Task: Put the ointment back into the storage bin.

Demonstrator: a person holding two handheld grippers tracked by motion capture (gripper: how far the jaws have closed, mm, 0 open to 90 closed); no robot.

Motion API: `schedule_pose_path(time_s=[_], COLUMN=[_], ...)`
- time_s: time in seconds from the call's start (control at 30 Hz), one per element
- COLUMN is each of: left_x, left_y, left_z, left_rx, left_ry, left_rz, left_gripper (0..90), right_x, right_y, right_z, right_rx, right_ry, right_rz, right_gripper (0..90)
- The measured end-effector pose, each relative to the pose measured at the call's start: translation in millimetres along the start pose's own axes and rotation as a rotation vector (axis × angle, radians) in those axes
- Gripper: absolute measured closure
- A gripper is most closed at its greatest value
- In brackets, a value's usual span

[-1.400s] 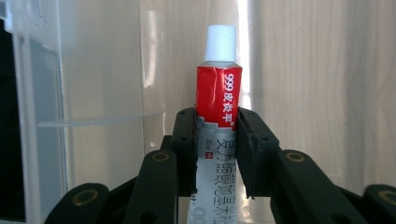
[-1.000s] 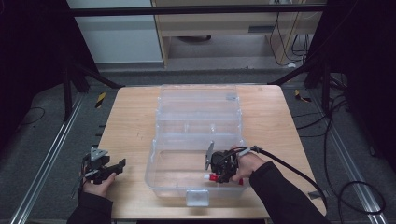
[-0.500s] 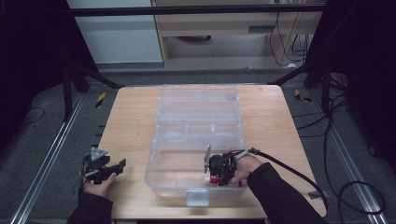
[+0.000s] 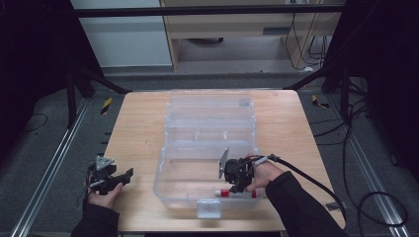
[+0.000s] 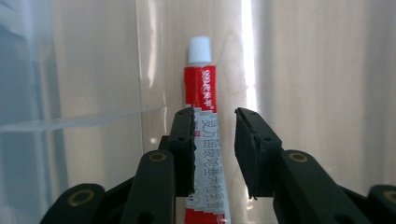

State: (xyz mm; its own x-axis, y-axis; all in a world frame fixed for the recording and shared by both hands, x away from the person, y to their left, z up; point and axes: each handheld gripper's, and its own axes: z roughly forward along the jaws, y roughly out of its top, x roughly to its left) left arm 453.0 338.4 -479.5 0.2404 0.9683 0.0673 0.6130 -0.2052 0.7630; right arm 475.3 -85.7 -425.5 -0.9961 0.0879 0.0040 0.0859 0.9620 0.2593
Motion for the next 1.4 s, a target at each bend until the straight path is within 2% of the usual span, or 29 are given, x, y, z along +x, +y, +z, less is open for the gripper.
schedule_pose_path(time_s=[0.03, 0.07, 0.13, 0.23, 0.27, 0.33, 0.37, 0.4, 0.53, 0.6, 0.63, 0.67, 0.8, 0.83, 0.97, 1.2, 1.27, 1.4], left_x=[0.0, 0.0, -0.3, -0.8, -0.9, -1.1, -0.9, -0.9, -1.3, -1.5, -1.8, -1.8, -1.7, -1.4, -1.4, -0.7, -0.9, 0.4], left_y=[0.0, 0.0, 0.0, 0.0, 0.0, 0.1, 0.2, 0.1, 0.1, 0.2, 0.3, 0.3, 0.3, 0.2, 0.2, 0.1, 0.3, 0.1], left_z=[0.0, 0.0, -0.2, -0.3, -0.2, 0.0, -0.1, -0.1, 0.1, 0.3, 0.5, 0.5, 0.1, 0.1, 0.2, -1.1, -1.1, -0.4], left_rx=[0.000, 0.000, 0.002, 0.004, 0.004, 0.005, 0.003, 0.003, 0.005, 0.004, 0.006, 0.006, 0.004, 0.005, 0.006, 0.004, 0.002, 0.007], left_ry=[0.001, 0.001, -0.001, -0.004, -0.005, -0.006, -0.006, -0.006, -0.004, -0.004, -0.005, -0.005, -0.003, -0.003, -0.006, -0.009, -0.010, -0.004], left_rz=[0.001, 0.001, -0.003, -0.004, -0.003, -0.002, 0.000, 0.000, -0.001, 0.000, -0.001, -0.001, 0.001, 0.000, -0.002, -0.013, -0.012, -0.012], left_gripper=[31.1, 31.1, 31.1, 31.0, 31.0, 30.8, 30.8, 30.8, 30.7, 30.6, 30.5, 30.4, 30.3, 30.3, 30.3, 33.5, 35.1, 37.9], right_x=[0.7, 0.7, 1.4, 2.5, 2.9, 4.9, 7.1, 7.1, 12.6, 15.1, 16.5, 16.5, 16.9, 16.4, 14.5, 8.7, 5.9, 2.0], right_y=[-3.1, -3.1, -5.8, -15.0, -19.0, -27.4, -37.2, -37.2, -60.1, -72.3, -85.3, -85.3, -109.5, -120.2, -133.4, -158.6, -166.4, -181.9], right_z=[-11.4, -11.4, -19.6, -36.1, -40.4, -47.9, -53.6, -53.6, -66.0, -72.2, -77.2, -77.2, -80.0, -78.8, -75.4, -59.9, -54.4, -43.8], right_rx=[-0.062, -0.062, -0.102, -0.202, -0.241, -0.307, -0.377, -0.377, -0.509, -0.572, -0.629, -0.629, -0.711, -0.733, -0.758, -0.764, -0.756, -0.727], right_ry=[-0.022, -0.022, -0.047, -0.095, -0.111, -0.132, -0.163, -0.163, -0.207, -0.250, -0.295, -0.295, -0.357, -0.382, -0.423, -0.487, -0.490, -0.548], right_rz=[0.023, 0.023, 0.042, 0.090, 0.107, 0.171, 0.213, 0.213, 0.293, 0.352, 0.400, 0.400, 0.513, 0.560, 0.614, 0.731, 0.772, 0.833], right_gripper=[64.5, 64.5, 61.1, 57.6, 53.9, 50.4, 44.3, 44.3, 41.3, 34.8, 32.9, 32.9, 25.9, 23.9, 20.7, 17.6, 16.8, 16.5])
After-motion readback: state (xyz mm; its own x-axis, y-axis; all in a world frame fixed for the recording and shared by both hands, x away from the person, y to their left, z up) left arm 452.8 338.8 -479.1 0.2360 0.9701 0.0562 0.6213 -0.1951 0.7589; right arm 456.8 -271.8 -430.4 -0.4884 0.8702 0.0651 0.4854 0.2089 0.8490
